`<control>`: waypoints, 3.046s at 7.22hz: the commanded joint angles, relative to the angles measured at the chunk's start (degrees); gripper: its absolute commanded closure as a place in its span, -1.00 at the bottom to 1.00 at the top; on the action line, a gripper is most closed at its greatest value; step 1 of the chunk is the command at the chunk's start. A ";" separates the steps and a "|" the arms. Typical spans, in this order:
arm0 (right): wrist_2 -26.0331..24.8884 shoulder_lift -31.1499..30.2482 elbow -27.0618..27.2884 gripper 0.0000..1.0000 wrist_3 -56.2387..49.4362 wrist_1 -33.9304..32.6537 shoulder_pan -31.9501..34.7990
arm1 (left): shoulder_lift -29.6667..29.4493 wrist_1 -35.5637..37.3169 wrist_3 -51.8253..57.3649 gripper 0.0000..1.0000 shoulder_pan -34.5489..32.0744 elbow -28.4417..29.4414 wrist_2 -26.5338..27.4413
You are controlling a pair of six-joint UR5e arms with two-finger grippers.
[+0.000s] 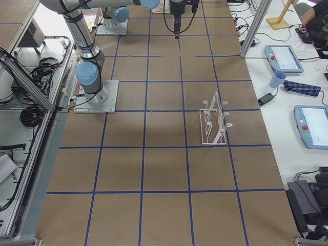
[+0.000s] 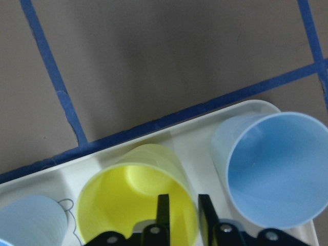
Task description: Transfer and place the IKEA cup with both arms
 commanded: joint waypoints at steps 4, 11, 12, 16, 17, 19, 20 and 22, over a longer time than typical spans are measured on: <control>0.07 0.54 -0.68 -1.00 0.07 -0.37 0.00 | 5.46 -17.18 -12.03 -0.49 -8.89 11.92 2.85; 0.07 0.54 -0.59 -1.00 0.07 -0.28 -0.26 | 16.01 -28.28 -53.52 -1.00 -43.38 18.09 0.91; 0.07 0.54 -0.59 -1.00 0.07 -0.28 -0.26 | 17.33 -29.08 -53.78 -1.00 -43.39 18.10 1.00; 0.07 0.45 -0.50 -1.00 0.07 -0.28 -0.26 | 15.59 -33.36 -59.67 -1.00 -40.33 20.72 1.17; 0.07 0.45 -0.50 -1.00 0.07 -0.28 -0.26 | 15.33 -35.05 -59.50 -1.00 -39.53 21.08 3.09; 0.07 0.45 -0.50 -1.00 0.07 -0.28 -0.26 | 15.50 -32.10 -60.02 -0.97 -40.31 20.04 4.42; 0.07 0.45 -0.50 -1.00 0.07 -0.28 -0.26 | 15.85 -31.81 -59.59 -0.97 -40.32 19.77 4.42; 0.07 0.54 -0.59 -1.00 0.07 -0.28 -0.26 | 15.85 -31.11 -59.50 -1.00 -40.40 19.85 4.25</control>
